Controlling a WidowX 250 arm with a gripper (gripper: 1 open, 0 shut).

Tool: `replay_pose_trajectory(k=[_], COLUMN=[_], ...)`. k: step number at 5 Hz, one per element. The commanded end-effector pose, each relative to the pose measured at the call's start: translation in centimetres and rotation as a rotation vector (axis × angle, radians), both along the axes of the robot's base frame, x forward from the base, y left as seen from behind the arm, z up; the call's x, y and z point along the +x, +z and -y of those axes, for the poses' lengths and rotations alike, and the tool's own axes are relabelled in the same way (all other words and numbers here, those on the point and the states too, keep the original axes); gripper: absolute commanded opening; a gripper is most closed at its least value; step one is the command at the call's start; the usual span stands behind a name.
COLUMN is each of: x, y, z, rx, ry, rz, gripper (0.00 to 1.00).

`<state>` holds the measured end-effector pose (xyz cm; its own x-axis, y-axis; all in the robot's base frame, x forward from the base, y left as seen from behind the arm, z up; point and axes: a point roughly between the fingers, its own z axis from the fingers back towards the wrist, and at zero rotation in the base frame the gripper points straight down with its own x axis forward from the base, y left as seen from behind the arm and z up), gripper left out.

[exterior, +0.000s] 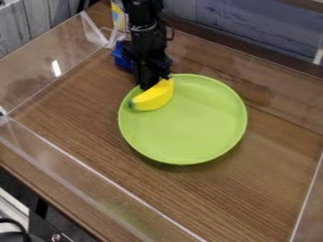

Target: Put the banana in the green plate

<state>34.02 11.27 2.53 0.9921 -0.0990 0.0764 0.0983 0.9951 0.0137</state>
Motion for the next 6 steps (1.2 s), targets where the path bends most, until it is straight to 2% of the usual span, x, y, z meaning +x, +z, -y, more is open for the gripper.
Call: replay_pose_trajectory(k=[1,3,6], x=[1.9,2.5,3.4], y=[2.0,2.9,2.3], z=[-0.8,-0.5,-0.4], rx=[0.017,0.009,0.007], ry=[0.042,0.040,0.036], rz=[0.085,0.102,0.103], gripper=[0.00,0.00,0.00])
